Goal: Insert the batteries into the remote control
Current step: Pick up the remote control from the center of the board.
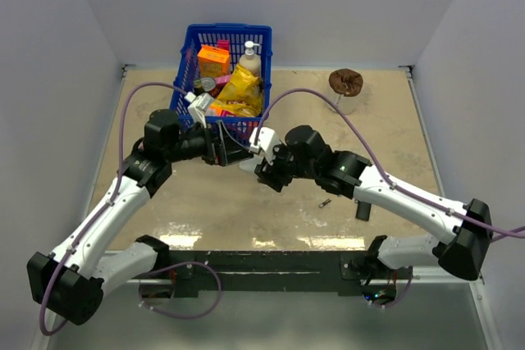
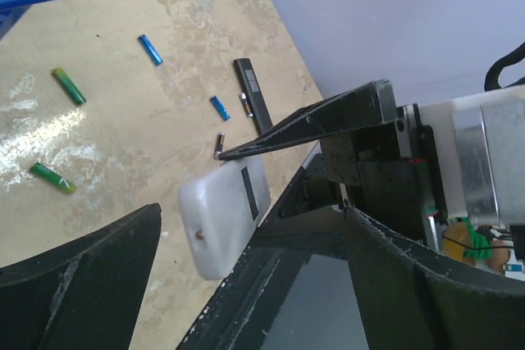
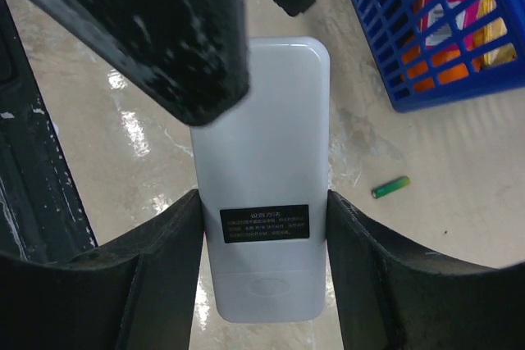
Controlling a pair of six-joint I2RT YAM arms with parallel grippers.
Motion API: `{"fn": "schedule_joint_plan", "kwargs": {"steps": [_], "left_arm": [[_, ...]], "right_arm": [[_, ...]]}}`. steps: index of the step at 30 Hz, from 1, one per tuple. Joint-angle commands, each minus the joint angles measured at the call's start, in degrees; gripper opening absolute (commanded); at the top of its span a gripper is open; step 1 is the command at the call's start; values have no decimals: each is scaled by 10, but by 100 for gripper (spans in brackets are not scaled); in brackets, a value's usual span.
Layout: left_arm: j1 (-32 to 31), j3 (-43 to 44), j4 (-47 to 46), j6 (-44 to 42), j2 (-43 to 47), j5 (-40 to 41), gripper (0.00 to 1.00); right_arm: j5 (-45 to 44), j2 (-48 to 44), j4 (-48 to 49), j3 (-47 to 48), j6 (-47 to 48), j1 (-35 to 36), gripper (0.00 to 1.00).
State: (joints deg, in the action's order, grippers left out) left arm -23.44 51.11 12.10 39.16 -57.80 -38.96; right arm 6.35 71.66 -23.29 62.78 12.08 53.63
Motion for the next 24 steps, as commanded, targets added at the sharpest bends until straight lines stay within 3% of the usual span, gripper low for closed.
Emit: {"fn": "schedule_joint_plan", "kwargs": {"steps": [1, 5, 10, 24], "left_arm": [[-3, -10, 44, 10, 5, -15, 94], [-3, -16, 100, -12, -2, 2, 93], [-3, -41, 77, 16, 5, -36, 89], [-3, -64, 62, 33, 24, -56, 52]], "right_arm": [[-9, 7, 52, 43, 33, 29, 30], [-33, 22, 81, 45, 34, 47, 27], [-50, 35, 107, 43, 34, 72, 25], [-92, 60, 155, 14, 32, 97, 25]]}}
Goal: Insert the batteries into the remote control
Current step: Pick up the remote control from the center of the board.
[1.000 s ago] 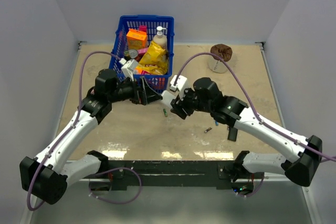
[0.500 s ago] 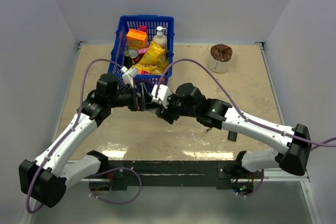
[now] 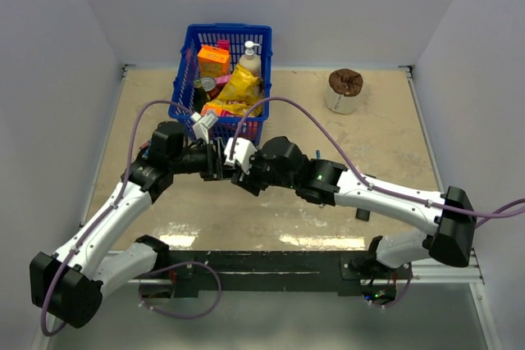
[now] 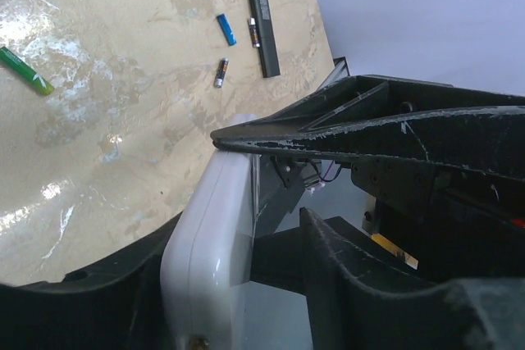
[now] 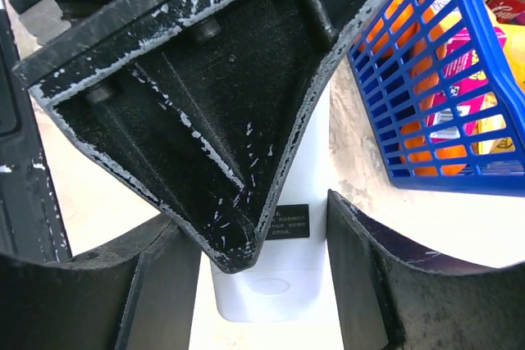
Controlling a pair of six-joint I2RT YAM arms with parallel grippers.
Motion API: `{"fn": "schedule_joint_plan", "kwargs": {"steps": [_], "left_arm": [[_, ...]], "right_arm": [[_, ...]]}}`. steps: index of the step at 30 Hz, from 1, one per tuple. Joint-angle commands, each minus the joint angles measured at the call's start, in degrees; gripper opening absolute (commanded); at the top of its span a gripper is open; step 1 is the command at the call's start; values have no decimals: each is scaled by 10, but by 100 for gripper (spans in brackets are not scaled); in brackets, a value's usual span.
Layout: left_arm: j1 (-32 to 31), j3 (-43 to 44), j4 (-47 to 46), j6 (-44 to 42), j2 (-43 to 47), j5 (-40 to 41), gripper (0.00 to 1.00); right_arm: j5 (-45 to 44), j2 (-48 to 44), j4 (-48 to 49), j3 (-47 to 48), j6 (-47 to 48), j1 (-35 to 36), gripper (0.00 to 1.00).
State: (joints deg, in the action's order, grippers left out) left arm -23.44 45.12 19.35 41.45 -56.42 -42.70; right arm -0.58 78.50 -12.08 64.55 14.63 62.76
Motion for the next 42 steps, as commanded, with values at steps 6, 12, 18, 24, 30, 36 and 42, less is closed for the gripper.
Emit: {"fn": "schedule_joint_plan", "kwargs": {"steps": [6, 12, 18, 24, 30, 36, 42], "left_arm": [[1, 5, -2, 5, 5, -20, 48], [45, 15, 17, -14, -1, -50, 53], [54, 19, 17, -28, -20, -75, 55], [54, 34, 38, -53, -40, -76, 58], [54, 37, 32, -66, -39, -75, 47], [54, 26, 41, -88, -43, -78, 28], [54, -4, 27, -118, -23, -49, 6]], "right_arm": [[-38, -12, 46, -21, 15, 7, 25], [-56, -15, 37, -32, 33, 7, 25], [-54, -6, 34, -26, 47, 7, 25], [-32, 13, 35, -7, 58, 7, 25], [-16, 28, 34, 2, 64, 8, 25], [-13, 32, 47, 5, 61, 7, 25], [-7, 32, 39, 9, 22, 7, 41]]}}
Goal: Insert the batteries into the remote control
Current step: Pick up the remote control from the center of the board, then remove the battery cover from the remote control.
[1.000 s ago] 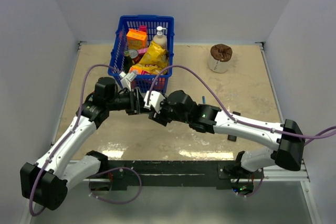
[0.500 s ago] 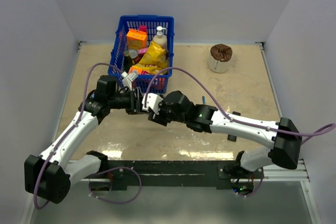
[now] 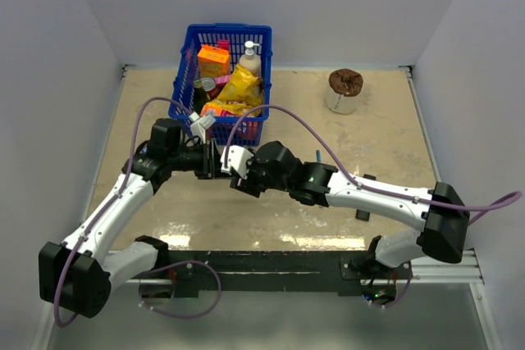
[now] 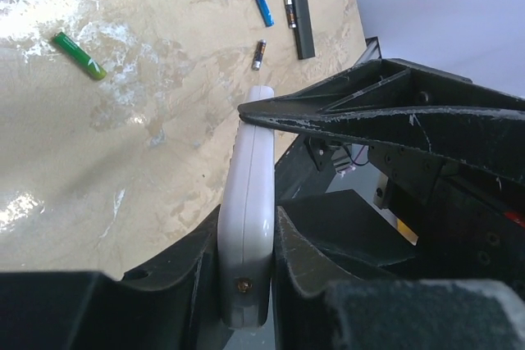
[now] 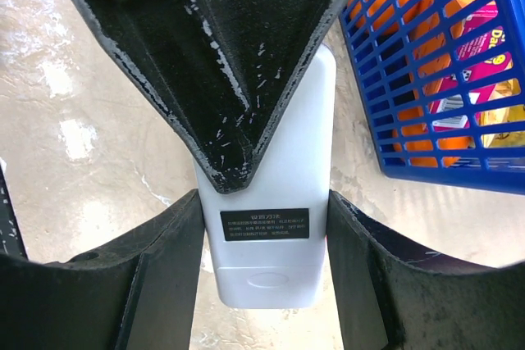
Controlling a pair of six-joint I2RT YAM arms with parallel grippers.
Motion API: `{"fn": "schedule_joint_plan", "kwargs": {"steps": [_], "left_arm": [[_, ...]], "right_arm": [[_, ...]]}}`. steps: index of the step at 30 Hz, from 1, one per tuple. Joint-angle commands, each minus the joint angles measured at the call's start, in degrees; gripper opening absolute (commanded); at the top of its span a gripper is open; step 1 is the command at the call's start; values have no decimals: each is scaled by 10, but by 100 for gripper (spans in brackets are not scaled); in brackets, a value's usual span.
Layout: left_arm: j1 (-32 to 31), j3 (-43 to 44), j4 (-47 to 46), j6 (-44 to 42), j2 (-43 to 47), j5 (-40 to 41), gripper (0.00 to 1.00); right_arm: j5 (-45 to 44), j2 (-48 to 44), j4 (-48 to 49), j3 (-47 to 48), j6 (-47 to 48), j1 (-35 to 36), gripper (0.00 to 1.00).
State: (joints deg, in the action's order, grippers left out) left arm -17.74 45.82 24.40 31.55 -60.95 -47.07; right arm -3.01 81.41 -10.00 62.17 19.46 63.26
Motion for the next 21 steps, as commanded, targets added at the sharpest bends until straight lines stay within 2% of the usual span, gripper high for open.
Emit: {"fn": "schedule_joint_plan", "kwargs": {"steps": [1, 2, 3, 6, 9, 11, 14, 17, 21], "left_arm": [[-3, -32, -30, -22, 28, 2, 3], [-3, -46, -50, -23, 41, 13, 0], [-3, -78, -66, -22, 50, 15, 0], [-3, -148, -136, -13, 88, 30, 0], [-3, -208, -207, 9, 121, 37, 0], [-3, -230, -256, 16, 137, 42, 0], [-3, -253, -279, 17, 152, 62, 0], [-4, -268, -307, 38, 161, 80, 0], [-4, -288, -319, 47, 164, 109, 0]], "right_arm": [[7, -2, 23, 30, -40, 1, 43], [0, -14, 26, 21, -72, -2, 45], [-3, -20, 26, 17, -92, -6, 53], [28, -56, 26, -5, -179, -39, 67], [46, -96, 43, -43, -299, -70, 73], [33, -118, 62, -85, -390, -83, 75], [18, -150, 83, -139, -503, -93, 76], [27, -158, 112, -180, -578, -93, 75], [13, -144, 102, -191, -616, -93, 74]]}}
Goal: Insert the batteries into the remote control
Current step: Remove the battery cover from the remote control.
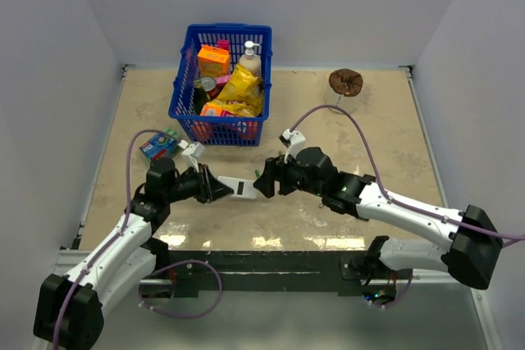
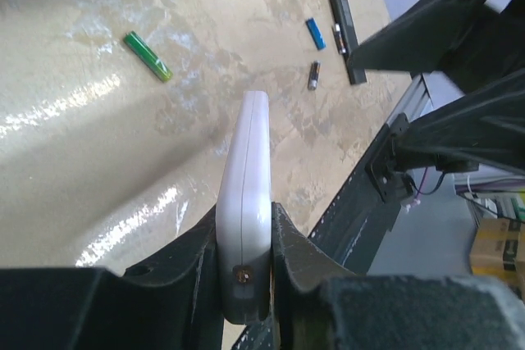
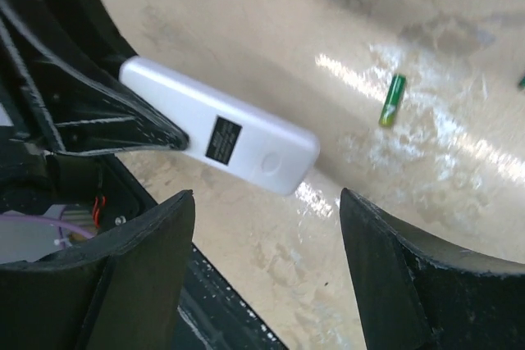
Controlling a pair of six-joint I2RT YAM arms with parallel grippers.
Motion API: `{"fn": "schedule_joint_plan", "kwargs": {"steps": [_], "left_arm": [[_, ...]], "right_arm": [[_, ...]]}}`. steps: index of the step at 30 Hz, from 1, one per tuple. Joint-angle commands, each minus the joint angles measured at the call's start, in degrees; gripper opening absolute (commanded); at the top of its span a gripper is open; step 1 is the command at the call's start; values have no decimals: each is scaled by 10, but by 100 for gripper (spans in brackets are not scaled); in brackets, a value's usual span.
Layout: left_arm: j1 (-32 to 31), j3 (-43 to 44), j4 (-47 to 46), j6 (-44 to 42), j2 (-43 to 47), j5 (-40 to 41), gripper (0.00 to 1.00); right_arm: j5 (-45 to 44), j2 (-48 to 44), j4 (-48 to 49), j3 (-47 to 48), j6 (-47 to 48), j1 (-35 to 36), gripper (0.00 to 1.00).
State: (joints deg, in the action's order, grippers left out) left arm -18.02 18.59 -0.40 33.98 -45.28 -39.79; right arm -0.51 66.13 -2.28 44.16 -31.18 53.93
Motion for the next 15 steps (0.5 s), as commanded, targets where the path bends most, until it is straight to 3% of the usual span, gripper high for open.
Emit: {"fn": "schedule_joint_plan", "kwargs": {"steps": [1, 15], "left_arm": [[-1, -18, -76, 25, 8, 38, 0], [-5, -28, -75, 36, -6, 31, 0]], "right_arm": [[-11, 17, 25, -15, -115, 0, 74], [-5, 149, 100, -27, -161, -1, 59]]}}
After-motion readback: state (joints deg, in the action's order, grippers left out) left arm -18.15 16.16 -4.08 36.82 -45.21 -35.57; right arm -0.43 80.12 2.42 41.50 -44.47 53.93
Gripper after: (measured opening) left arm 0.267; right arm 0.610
